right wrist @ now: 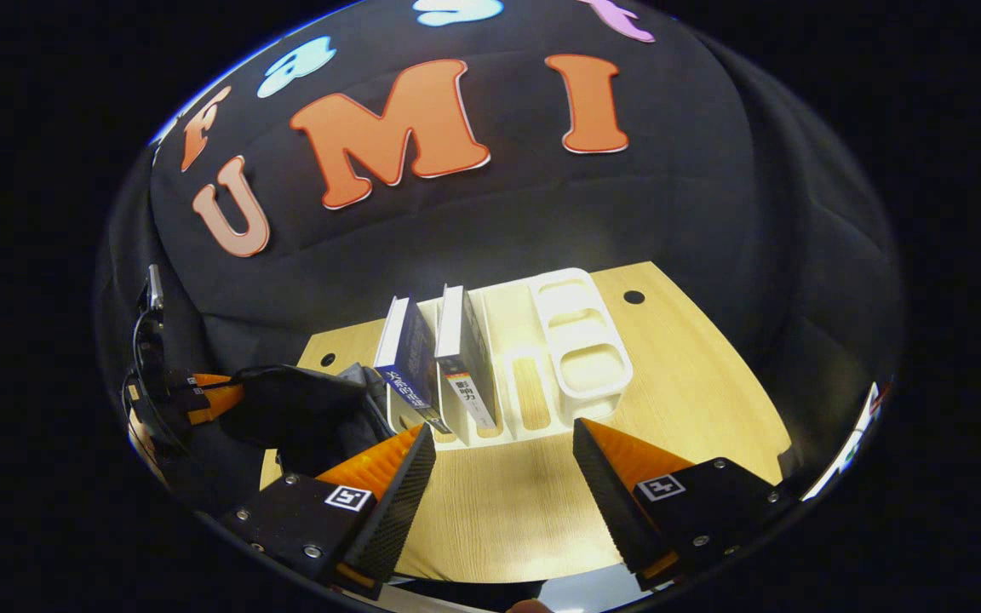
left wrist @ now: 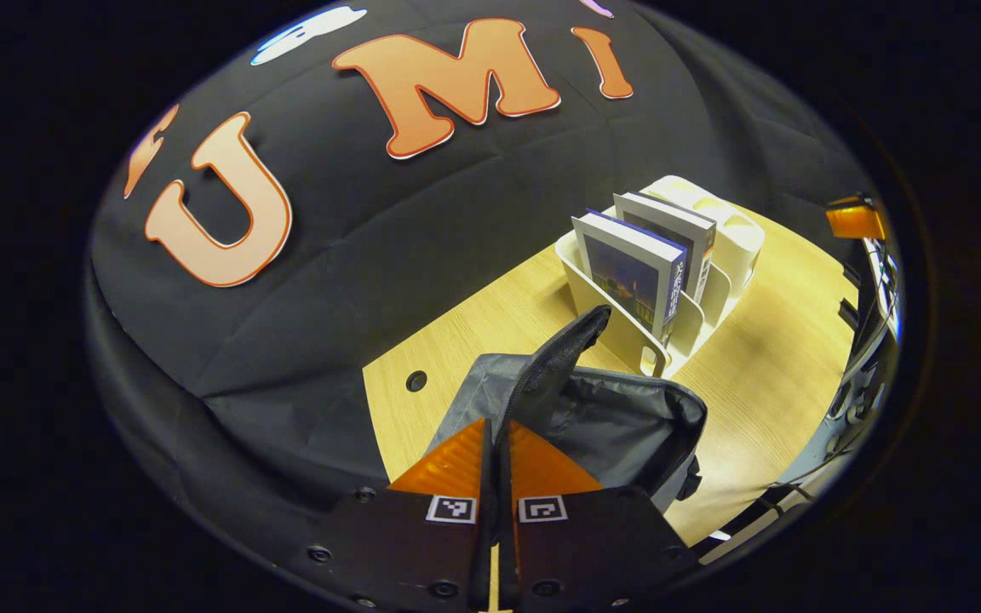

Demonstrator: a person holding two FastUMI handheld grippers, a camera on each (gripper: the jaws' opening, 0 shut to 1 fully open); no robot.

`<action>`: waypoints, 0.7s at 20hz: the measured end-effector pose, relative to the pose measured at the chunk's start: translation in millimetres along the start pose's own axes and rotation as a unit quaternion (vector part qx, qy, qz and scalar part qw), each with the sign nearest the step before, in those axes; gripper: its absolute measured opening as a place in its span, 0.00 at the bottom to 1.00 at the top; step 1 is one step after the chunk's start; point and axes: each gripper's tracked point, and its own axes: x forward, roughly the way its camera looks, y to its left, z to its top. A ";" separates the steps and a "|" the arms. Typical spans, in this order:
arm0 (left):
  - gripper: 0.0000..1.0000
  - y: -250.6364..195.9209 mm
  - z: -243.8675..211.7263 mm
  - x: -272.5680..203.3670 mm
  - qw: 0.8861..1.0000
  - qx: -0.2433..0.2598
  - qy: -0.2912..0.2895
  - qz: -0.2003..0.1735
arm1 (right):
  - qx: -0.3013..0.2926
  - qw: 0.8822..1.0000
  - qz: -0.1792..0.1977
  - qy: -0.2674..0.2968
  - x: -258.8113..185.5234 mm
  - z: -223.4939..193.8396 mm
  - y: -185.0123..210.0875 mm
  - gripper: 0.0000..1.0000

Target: Open the schoolbag, grab two books from the bookshelf and put them into the schoolbag.

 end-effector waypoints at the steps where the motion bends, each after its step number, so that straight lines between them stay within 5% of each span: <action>1: 0.04 0.3 1.4 1.6 1.000 0.003 0.000 -0.001 | -0.020 1.000 0.000 0.001 0.2 11.1 7.0 0.98; 10: 0.04 6.0 -0.2 7.6 1.000 0.015 -0.007 -0.014 | -0.087 0.991 0.070 0.068 31.7 89.5 111.8 0.98; 14: 0.04 6.7 -4.4 8.3 1.000 0.015 -0.008 -0.014 | -0.109 0.985 0.057 0.121 73.9 103.8 129.4 0.98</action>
